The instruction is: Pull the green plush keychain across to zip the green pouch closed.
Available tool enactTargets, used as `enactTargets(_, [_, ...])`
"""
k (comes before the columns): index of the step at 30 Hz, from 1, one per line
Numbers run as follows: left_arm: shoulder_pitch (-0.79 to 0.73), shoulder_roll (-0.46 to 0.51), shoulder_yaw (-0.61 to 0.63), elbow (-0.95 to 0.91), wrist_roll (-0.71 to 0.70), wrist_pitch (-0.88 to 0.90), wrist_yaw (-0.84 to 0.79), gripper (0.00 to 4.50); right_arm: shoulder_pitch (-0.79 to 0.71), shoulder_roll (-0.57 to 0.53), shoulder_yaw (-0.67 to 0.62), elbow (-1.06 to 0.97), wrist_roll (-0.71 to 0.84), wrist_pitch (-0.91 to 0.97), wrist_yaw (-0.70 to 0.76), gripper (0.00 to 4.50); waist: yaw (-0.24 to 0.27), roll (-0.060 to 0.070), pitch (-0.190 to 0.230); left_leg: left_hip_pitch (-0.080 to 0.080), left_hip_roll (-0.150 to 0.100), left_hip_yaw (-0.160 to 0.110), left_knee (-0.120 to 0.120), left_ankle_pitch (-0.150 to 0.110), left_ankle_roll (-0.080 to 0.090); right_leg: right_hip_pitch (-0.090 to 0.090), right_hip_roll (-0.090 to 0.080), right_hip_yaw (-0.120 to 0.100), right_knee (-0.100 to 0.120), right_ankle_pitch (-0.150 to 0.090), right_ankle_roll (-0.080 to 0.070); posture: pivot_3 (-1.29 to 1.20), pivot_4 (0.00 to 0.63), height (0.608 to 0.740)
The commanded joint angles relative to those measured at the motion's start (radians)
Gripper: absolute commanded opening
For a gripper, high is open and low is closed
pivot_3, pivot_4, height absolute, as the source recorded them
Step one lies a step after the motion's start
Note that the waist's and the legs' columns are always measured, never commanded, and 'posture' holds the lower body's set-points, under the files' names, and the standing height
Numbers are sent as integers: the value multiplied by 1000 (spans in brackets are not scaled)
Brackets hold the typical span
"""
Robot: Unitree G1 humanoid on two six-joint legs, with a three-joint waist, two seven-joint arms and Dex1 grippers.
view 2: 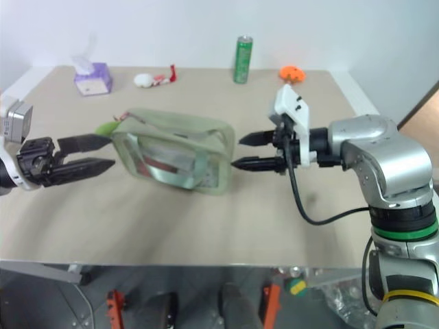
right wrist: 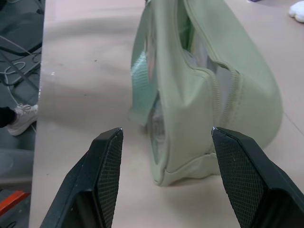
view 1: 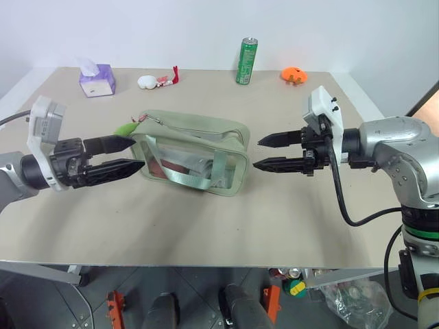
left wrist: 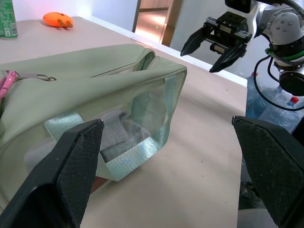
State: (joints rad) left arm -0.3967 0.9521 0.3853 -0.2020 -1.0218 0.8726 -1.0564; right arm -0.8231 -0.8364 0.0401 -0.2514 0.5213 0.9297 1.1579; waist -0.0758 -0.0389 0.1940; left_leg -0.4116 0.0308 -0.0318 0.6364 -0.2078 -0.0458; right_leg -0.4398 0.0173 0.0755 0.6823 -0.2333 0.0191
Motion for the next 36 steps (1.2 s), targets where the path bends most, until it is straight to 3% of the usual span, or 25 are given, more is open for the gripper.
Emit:
enactTargets(1, [-30, 0, -7, -3, 4, -14, -8, 4500, -10, 10, 17, -31, 1, -12, -31, 3042, 0, 0, 0, 0, 0, 0, 0, 0, 0, 0, 0, 0, 0, 0, 0, 0, 150, 740])
enactTargets(13, [-78, -33, -39, 1, 17, -18, -10, 4500, -59, 89, 148, 92, -127, -127, -100, 3042, 0, 0, 0, -1, 0, 0, 1, 0, 0, 0, 0, 1, 0, 0, 1, 0, 150, 740])
enactTargets(16, [-81, -38, -43, 1, 19, -18, -8, 4500, -59, 116, 151, 110, -142, -154, -114, 2326, 0, 0, 0, -1, 0, 0, 1, 0, 0, 0, 0, 1, 0, 0, 1, 0, 150, 740])
enactTargets(21, [-72, -45, -30, 0, 20, -24, 5, 4500, -43, 132, 148, 112, -153, -179, -120, 515, 0, 0, 0, -1, 0, 0, 1, 0, 0, 0, 0, 1, 0, 0, 1, 0, 150, 740])
enactTargets(23, [-71, -48, -18, 6, 18, -26, 15, 4500, -38, 132, 146, 112, -155, -183, -117, 14, 0, 0, 0, -1, 0, 0, 1, 0, 0, 0, 0, 1, 0, 0, 1, 0, 150, 740])
enactTargets(27, [-116, -78, 86, 82, -74, 3, 87, 4500, -14, 117, 146, 92, -156, -229, -81, 14, 0, -1, 0, -1, 0, -1, 1, 0, 0, 0, 1, 1, 0, 0, 1, 0, 150, 740])
enactTargets(31, [-74, -43, 138, 127, -58, 2, 87, 4500, 81, 16, 134, 37, -130, -367, 97, 14, 2, 0, 0, -1, 0, -1, 1, 0, 0, 0, 0, 0, 0, 0, 1, 0, 150, 740])
enactTargets(36, [-19, -10, 151, 150, -25, -4, 65, 4500, 83, -26, 120, 137, -150, -469, 168, 14, 2, -1, 0, -1, -2, -1, 2, -1, 1, 1, -2, 1, 0, -2, 4, 0, 150, 740])
